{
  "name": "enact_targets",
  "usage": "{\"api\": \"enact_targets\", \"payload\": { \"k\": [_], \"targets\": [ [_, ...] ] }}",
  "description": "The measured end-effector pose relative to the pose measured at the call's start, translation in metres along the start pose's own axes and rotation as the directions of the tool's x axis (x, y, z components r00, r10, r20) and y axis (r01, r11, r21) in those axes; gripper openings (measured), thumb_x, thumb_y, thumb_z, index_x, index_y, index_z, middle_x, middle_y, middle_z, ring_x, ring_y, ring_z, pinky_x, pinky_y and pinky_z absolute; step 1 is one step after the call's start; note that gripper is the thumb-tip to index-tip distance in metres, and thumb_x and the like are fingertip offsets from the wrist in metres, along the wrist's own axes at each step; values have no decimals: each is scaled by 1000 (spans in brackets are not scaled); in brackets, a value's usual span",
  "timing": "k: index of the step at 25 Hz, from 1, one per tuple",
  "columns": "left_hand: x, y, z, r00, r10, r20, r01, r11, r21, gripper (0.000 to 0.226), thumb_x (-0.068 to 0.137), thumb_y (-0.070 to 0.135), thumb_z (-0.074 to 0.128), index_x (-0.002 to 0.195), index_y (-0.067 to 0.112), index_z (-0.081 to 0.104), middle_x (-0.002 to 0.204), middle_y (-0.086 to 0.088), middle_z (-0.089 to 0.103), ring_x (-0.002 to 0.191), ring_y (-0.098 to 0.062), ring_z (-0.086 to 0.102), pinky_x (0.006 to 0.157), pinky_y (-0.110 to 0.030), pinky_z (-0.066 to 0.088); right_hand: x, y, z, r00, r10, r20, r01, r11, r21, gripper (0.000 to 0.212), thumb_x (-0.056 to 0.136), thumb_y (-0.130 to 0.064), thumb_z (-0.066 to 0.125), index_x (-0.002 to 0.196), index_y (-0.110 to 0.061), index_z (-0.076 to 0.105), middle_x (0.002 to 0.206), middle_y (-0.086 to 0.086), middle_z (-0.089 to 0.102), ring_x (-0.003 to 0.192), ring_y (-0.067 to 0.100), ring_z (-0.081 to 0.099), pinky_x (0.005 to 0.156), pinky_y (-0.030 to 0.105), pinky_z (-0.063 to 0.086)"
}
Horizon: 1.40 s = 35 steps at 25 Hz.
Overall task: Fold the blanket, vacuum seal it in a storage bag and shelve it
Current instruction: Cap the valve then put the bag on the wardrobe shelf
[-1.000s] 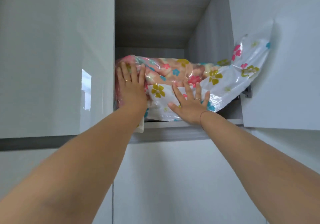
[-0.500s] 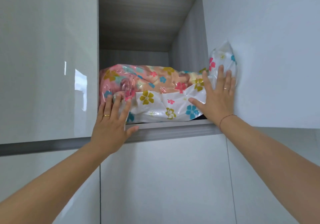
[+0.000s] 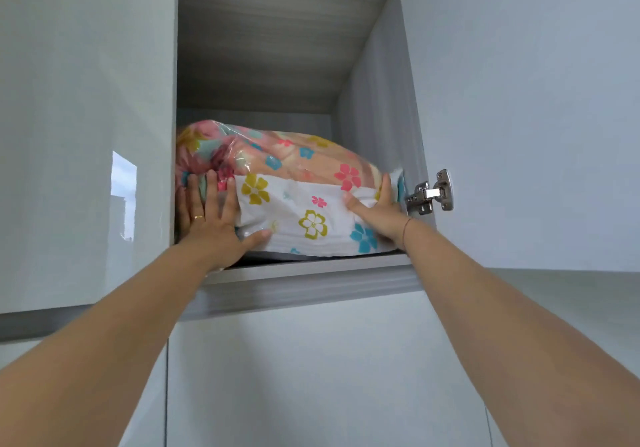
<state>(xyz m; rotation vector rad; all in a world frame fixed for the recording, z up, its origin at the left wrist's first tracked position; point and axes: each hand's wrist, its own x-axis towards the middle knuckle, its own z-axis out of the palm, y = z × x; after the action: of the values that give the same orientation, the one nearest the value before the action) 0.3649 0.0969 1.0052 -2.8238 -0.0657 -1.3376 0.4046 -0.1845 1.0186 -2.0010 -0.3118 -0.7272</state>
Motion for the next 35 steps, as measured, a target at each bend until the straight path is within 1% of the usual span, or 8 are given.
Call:
{"api": "enact_targets", "payload": {
  "k": [6,10,13,19,25,29,32,35],
  "targets": [
    [6,9,-5,997,-43,67,36,993,110,108,78,83,25,134,20,-42,138,-12,-51,127,-37,-46,104,-50,-28,-11,-1,14,989,120,-85,-124,991,-46,112,74,-78,52,147,-38,-24,160,10,-11,147,33,4,117,50,10],
    [-20,1,-21,981,-47,188,33,996,77,111,82,77,35,139,16,-38,144,-16,-46,130,-41,-42,108,-51,-22,-42,-20,24,975,108,-195,-184,885,-427,102,82,-78,32,147,-27,-26,158,13,-19,147,37,4,115,58,4],
    [-40,9,-37,974,-93,205,69,991,117,96,91,67,29,145,12,-30,150,-19,-35,136,-43,-32,113,-52,-14,-68,-29,24,984,78,-157,-141,885,-444,91,91,-67,32,150,-22,-20,158,10,-21,147,35,1,116,57,8],
    [-105,24,-46,990,5,138,-5,1000,5,83,93,65,21,152,13,-6,158,-17,-13,146,-35,-10,117,-45,-1,-148,-33,61,936,-349,43,310,762,-568,74,90,-68,23,152,-33,6,161,3,-7,148,24,-7,118,46,-3],
    [-170,-27,-13,882,147,-448,-211,973,-95,37,88,19,49,120,3,58,121,-16,59,109,-36,56,89,-42,46,-187,-38,121,653,-729,203,703,485,-520,52,93,-41,39,142,-23,44,154,4,32,143,25,27,117,40,6],
    [-172,-35,-8,953,245,-176,-230,968,103,74,96,53,18,126,-3,56,124,-19,61,118,-33,56,108,-46,32,-163,-34,116,822,-567,58,425,543,-724,72,88,-69,9,151,-36,20,162,3,6,148,34,-1,112,54,-15],
    [-167,-28,-15,980,197,37,-198,932,303,106,81,70,-15,145,-1,31,148,-17,39,145,-27,21,117,-49,-3,-153,-30,113,880,-457,133,387,525,-758,83,75,-77,-11,150,-40,-8,159,-4,-21,144,32,-24,109,57,-21],
    [-161,-14,-20,986,145,87,-164,944,287,113,72,80,-14,150,-1,1,157,-21,11,148,-28,-3,116,-45,-16,-144,-32,112,882,-435,178,416,546,-728,94,68,-81,-19,150,-35,-14,160,-5,-17,145,29,-23,115,54,-15]
  ]
}}
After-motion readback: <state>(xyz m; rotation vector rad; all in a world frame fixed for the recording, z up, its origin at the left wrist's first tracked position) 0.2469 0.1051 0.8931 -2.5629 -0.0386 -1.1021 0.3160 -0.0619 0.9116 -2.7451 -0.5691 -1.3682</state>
